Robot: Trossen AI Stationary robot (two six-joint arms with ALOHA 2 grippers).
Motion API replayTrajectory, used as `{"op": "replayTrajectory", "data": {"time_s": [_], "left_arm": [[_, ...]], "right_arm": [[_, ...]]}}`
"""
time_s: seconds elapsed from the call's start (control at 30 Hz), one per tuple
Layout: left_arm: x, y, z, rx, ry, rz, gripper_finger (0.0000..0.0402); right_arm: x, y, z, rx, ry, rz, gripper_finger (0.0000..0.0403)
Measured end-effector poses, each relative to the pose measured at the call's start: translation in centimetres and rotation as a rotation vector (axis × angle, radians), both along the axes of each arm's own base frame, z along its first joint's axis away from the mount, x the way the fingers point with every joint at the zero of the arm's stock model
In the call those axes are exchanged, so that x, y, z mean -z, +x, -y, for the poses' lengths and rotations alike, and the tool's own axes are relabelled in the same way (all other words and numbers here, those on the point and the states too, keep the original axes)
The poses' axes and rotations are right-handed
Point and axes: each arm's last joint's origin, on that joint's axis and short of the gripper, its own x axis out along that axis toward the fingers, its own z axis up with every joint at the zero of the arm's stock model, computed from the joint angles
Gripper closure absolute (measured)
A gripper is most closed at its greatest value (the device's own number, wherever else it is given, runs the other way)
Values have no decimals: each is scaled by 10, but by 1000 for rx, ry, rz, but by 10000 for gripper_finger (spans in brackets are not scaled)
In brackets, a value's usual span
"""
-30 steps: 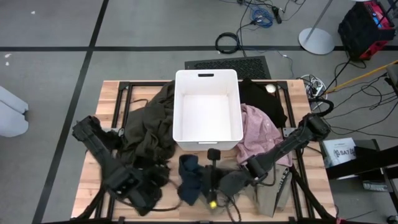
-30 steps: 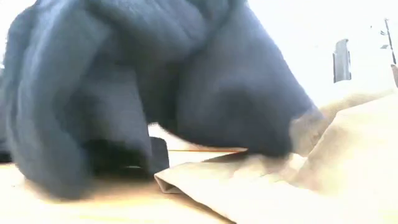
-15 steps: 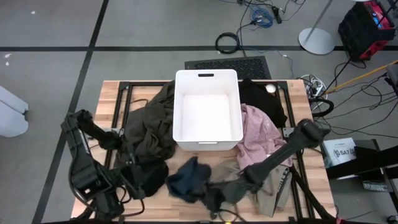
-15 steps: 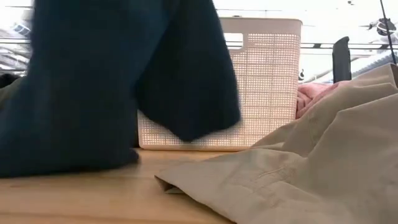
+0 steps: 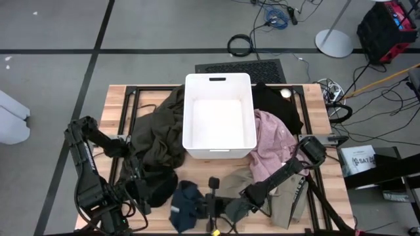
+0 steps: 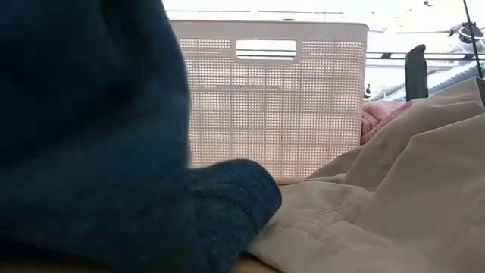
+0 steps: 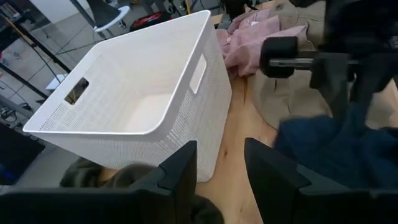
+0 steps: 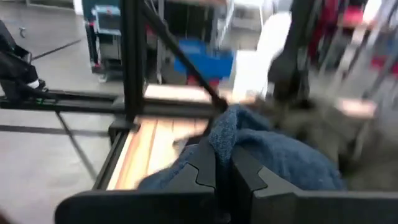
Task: Sort clothes
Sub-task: Put the blue shorts into the white laundry bin
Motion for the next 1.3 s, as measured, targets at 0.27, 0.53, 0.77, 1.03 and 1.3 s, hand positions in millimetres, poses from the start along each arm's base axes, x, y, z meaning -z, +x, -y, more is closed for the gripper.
{"op": "replayTrajectory", "data": {"time_s": [0.27, 0.53, 0.77, 1.03, 1.3], "left_arm": [[20, 8, 16, 63, -47, 11, 258], [44, 19, 28, 163, -106, -45, 258], [48, 25, 24, 156, -118, -75, 258], [47, 34, 27, 219, -173, -118, 258], [46, 43, 25, 232, -181, -126, 258]], "right_arm": [[32, -11, 14, 151, 253, -296, 402], [43, -7, 29, 68, 391, -504, 365], [32, 5, 39, -39, 334, -565, 247], [-16, 12, 43, 8, 172, -664, 186], [-48, -4, 29, 88, -11, -692, 205]]}}
